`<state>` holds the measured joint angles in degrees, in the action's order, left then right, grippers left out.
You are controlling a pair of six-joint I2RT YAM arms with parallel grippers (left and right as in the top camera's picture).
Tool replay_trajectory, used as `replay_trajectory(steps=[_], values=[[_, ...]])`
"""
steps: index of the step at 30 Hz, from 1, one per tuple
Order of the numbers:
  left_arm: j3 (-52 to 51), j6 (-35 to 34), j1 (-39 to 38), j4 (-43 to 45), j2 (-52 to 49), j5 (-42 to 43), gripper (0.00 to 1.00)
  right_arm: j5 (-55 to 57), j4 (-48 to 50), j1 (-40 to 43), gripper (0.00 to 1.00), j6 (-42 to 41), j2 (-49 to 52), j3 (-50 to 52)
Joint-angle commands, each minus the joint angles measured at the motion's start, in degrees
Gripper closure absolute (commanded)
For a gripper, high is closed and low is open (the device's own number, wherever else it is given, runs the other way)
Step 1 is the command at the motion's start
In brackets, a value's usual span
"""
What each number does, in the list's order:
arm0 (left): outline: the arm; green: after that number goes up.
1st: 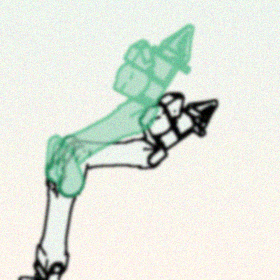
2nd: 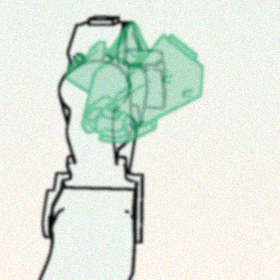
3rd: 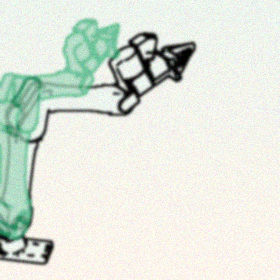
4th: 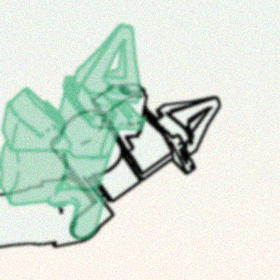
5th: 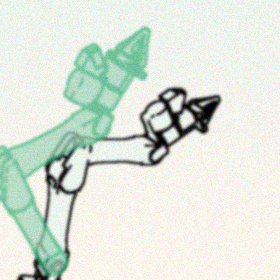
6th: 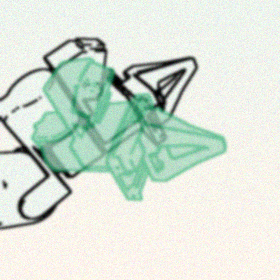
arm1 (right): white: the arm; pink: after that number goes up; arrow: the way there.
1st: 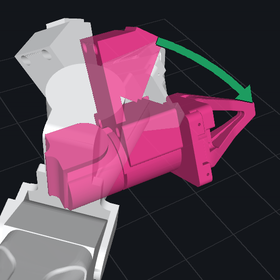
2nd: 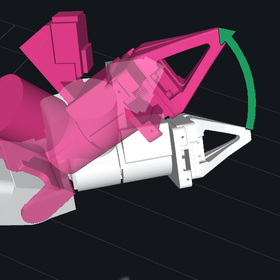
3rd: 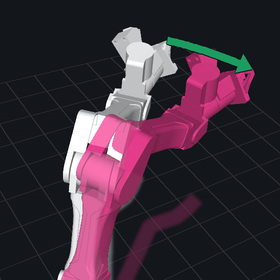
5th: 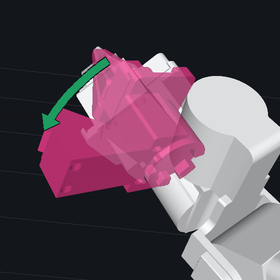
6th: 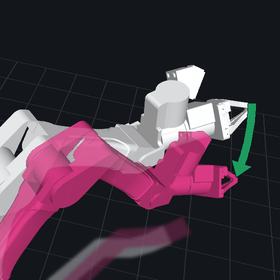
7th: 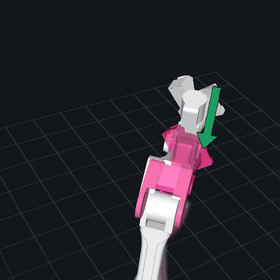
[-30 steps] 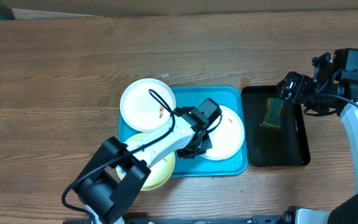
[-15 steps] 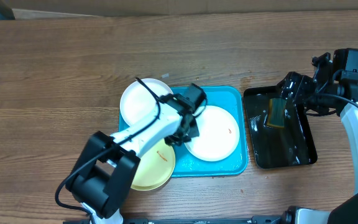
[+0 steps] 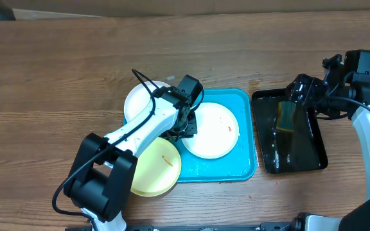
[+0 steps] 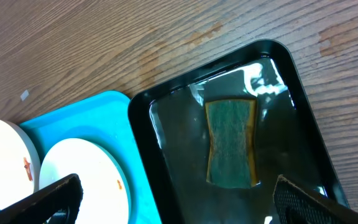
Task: Clean dirty plates on tray and stack at the side
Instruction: 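Grasp the rim of the right white plate with the left gripper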
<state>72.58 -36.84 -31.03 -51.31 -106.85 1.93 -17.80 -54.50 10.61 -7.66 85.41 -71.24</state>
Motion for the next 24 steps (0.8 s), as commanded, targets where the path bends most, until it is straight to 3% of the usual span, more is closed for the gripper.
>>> replay_trajectory(steps=[1, 5, 7, 9, 11, 12, 13, 15, 16, 19, 24], values=[[4.35, 4.33, -0.02, -1.97, 0.28, 0.66, 0.64, -0.15, 0.42, 0.02, 0.0, 0.42, -0.02, -1.84], [9.57, 5.66, -0.02, -6.58, 0.28, 0.66, 0.59, 0.26, 3.8, 0.02, 0.0, 0.39, -0.02, -1.84], [11.5, 6.49, -0.02, -8.57, 0.28, 0.68, 0.48, -0.76, 7.08, 0.02, 0.0, 0.13, -0.02, -1.86], [11.76, 6.47, -0.02, -9.9, 0.28, 1.14, 0.3, -5.4, 6.29, 0.02, 0.0, 0.22, -0.22, -1.9], [11.5, 6.51, -0.04, -11.06, 0.26, 1.79, 0.3, -10.1, 4.66, 0.02, 0.0, 0.22, -0.2, -1.92], [11.19, 6.78, -0.09, -11.58, 0.26, 1.95, 0.33, -12.17, 3.37, 0.02, 0.08, 0.24, -0.22, -1.9], [10.99, 7.28, -0.13, -11.96, 0.26, 1.99, 0.36, -12.52, 1.62, -0.02, 0.24, 0.22, -0.2, -1.9], [10.45, 8.26, -0.17, -12.41, 0.26, 1.97, 0.37, -10.43, -3.45, -0.15, 0.84, 0.15, -0.2, -1.88], [10.12, 8.57, -0.17, -12.41, 0.26, 1.97, 0.36, -8.59, -6.19, -0.15, 0.96, -0.17, -0.2, -1.75], [9.75, 8.55, -0.17, -12.48, 0.24, 1.97, 0.34, -1.86, -11.76, -0.31, 0.96, -4.44, -0.2, -0.24], [9.75, 8.52, -0.17, -11.56, 0.24, 2.01, 0.28, 0.2, -11.69, -1.62, 0.96, -6.16, -0.2, 6.69]])
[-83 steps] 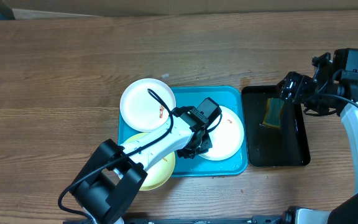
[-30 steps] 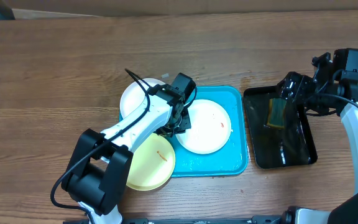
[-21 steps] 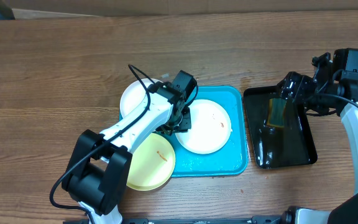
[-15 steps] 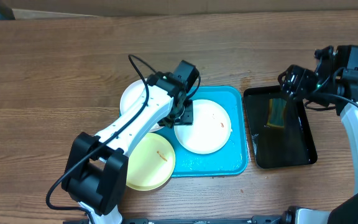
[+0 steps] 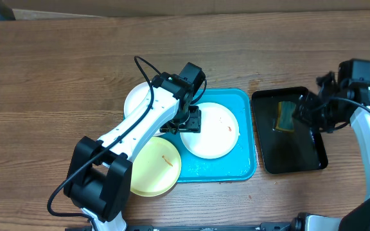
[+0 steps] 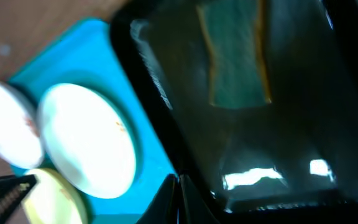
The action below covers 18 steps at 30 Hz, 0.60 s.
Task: Clean dirty plates on tray and stack at the side
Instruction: 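Grasp the rim of the right white plate with the left gripper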
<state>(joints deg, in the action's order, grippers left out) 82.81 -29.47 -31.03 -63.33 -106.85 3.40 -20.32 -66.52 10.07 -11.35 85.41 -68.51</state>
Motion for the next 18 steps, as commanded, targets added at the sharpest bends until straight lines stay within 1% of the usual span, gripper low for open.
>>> replay_trajectory(steps=[1, 3, 6, 10, 13, 16, 18], values=[[-0.48, 1.14, -0.17, 0.63, 0.24, 0.7, 0.27, 2.71, 1.11, -1.46, 0.96, -3.87, -0.2, 5.92], [-0.48, 1.14, -0.17, 0.79, 0.24, 0.7, 0.27, 2.71, 4.11, -2.73, 0.96, -7.19, -0.2, 10.21], [-0.48, 1.14, -0.17, 0.79, 0.24, 0.7, 0.26, 2.73, 9.4, -5.49, 0.96, -9.4, -0.2, 15.78], [-0.48, 1.16, -0.17, 0.57, 0.24, 0.7, 0.25, 2.75, 13.2, -10.16, 0.96, -11.43, -0.2, 19.76], [-0.48, 1.16, -0.17, 0.59, 0.24, 0.7, 0.24, 3.61, 14.12, -13.7, 0.96, -12.2, -0.2, 20.63], [-0.48, 1.16, -0.17, 0.5, 0.24, 0.7, 0.24, 8.52, 13.49, -17.18, 0.96, -14.47, -0.2, 21.68], [-0.48, 1.16, -0.17, 0.33, 0.24, 0.72, 0.25, 9.11, 13.81, -19.43, 0.96, -14.93, -0.2, 22.34]])
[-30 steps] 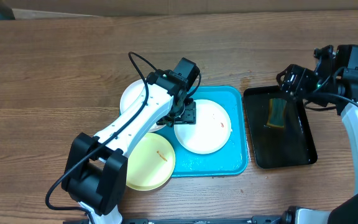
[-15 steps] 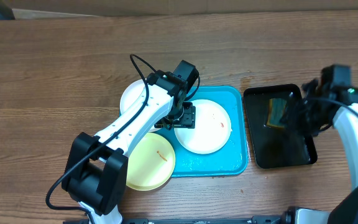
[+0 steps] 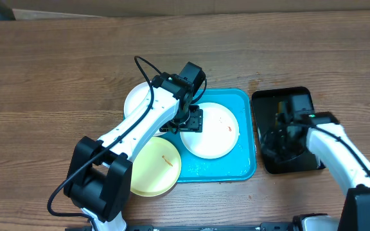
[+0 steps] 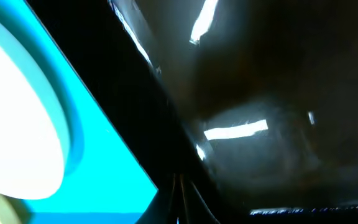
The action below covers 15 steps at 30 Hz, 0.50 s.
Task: Clean dirty plates on tray and stack at the side
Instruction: 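Grasp the rim of the right white plate with the left gripper, then move the right gripper over the sponge in the black tray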
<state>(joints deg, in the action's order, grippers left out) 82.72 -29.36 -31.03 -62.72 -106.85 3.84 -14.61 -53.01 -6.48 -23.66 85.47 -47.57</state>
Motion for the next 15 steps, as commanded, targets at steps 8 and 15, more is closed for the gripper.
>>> replay_trajectory(steps=[8, 15], values=[[-0.39, 1.05, -0.17, -0.5, 0.24, 0.28, 0.23, 2.91, 3.19, -7.34, 0.96, -5.11, -0.26, 1.44], [-0.39, 1.05, -0.17, -0.46, 0.24, 0.68, 0.2, 2.19, 3.61, -7.1, 0.9, -4.2, -0.26, -1.25]])
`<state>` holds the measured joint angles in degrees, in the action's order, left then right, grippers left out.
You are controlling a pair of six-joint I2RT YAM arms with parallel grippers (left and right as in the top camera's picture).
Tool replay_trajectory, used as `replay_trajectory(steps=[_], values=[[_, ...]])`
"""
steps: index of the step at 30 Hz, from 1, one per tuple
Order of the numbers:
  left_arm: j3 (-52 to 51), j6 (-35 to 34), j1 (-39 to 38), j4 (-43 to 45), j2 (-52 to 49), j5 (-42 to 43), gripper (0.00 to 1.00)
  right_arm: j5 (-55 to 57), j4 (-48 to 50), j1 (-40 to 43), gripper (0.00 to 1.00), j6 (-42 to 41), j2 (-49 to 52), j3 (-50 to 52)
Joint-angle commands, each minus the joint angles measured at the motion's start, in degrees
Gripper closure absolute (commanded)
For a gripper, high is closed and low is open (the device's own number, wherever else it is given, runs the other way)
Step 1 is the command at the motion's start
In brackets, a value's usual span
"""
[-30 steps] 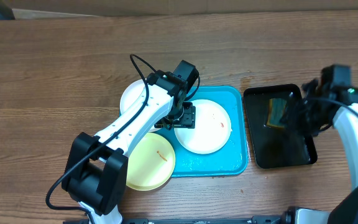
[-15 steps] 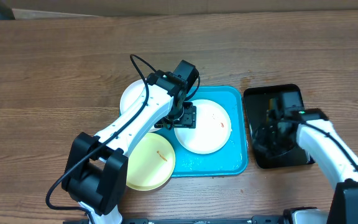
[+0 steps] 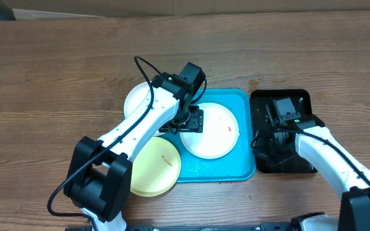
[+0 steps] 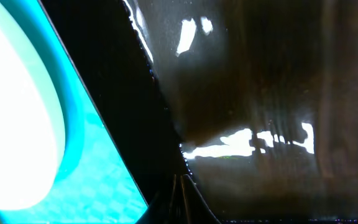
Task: Clean dirty plates on tray and stack at the side
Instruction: 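Move the right gripper over the sponge in the black tray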
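Observation:
A white plate [image 3: 214, 131] with small orange specks lies on the blue tray [image 3: 244, 168]. My left gripper [image 3: 191, 120] sits low at that plate's left rim; its jaws cannot be made out. My right gripper [image 3: 270, 140] is down inside the black water tray [image 3: 304, 97], near its left wall. In the right wrist view its fingertips [image 4: 182, 194] press together, shut, over dark rippling water [image 4: 260, 99], with the blue tray [image 4: 101, 165] and the white plate [image 4: 11, 118] to the left. The sponge is hidden.
A second white plate [image 3: 139, 102] lies on the wood left of the blue tray, partly under my left arm. A yellow plate [image 3: 156, 168] with an orange smear overlaps the tray's front left corner. The table is brown wood.
My right gripper has shifted slightly toward the black tray's left wall and sits lower over the water. The left arm and the plates have not moved.
My right gripper first hung wide open above the black tray, with the green sponge in plain view. Then its fingers were shut and nearer the tray. After that the arm was down inside the tray with the sponge out of sight, as now. The left gripper stayed at the plate's rim.

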<state>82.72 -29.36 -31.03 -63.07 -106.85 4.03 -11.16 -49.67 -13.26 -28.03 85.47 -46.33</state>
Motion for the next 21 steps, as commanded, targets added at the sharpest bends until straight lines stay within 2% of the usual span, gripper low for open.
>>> replay_trajectory(steps=[1, 6, 7, 9, 16, 21], values=[[-0.39, 1.05, -0.17, 0.09, 0.24, 0.48, 0.2, -1.27, 0.11, 0.0, 0.86, 1.22, -0.26, -3.91], [-0.39, 1.03, -0.15, 1.81, 0.24, 0.46, 0.2, 2.29, 2.1, 2.14, 0.85, 4.55, -0.26, -11.65], [-0.39, 0.96, -0.17, 1.97, 0.24, 0.5, 0.2, 4.26, 4.24, 2.4, 0.86, 5.49, -0.26, -12.11], [-0.39, 0.13, -0.2, 1.95, 0.24, 0.5, 0.2, 8.92, 8.26, 2.64, 0.96, 5.92, -0.11, -11.8], [-0.39, -0.68, -0.22, 2.56, 0.24, 0.46, 0.2, 8.5, 15.96, 2.6, 0.96, 5.29, 3.52, -8.48], [-0.39, -0.61, -0.22, 2.93, 0.24, 0.11, 0.2, 8.48, 17.35, 2.62, 0.93, 5.31, 5.53, -8.46]])
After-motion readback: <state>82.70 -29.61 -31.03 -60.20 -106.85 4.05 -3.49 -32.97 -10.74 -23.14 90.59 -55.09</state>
